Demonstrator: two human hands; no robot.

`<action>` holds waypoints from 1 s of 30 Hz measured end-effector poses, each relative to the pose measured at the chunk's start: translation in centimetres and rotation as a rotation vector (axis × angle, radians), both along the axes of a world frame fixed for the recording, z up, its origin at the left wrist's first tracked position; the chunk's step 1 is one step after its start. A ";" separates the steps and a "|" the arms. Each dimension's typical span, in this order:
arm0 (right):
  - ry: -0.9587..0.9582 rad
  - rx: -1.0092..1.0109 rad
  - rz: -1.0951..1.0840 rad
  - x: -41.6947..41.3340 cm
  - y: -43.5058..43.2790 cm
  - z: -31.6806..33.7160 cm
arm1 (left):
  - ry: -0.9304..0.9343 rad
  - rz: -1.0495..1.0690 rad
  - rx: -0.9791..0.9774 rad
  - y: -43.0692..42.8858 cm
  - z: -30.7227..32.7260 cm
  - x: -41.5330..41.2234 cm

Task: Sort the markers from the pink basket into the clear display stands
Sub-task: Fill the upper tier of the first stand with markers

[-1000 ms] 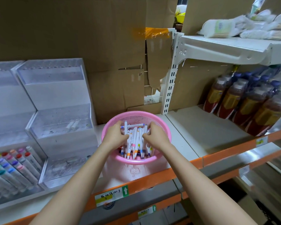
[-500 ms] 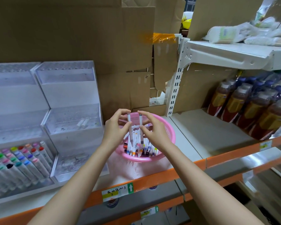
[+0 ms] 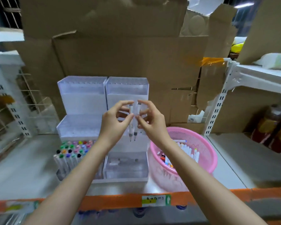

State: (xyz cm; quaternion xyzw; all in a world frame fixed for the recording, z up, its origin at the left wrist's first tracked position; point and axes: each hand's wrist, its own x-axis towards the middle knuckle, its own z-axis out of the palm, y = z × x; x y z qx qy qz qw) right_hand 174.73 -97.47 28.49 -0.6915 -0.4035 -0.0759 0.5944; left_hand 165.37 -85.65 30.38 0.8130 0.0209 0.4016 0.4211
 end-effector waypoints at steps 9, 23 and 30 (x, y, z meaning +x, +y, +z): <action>-0.039 0.040 0.065 -3.6 10.8 3.2 | -0.055 0.125 -0.044 11.0 2.9 -4.4; -0.151 0.086 -0.071 -5.5 22.3 3.2 | -0.128 0.061 0.017 21.7 2.8 -4.9; -0.190 0.124 -0.135 -5.5 24.4 2.1 | -0.129 0.040 0.105 23.7 1.6 -4.3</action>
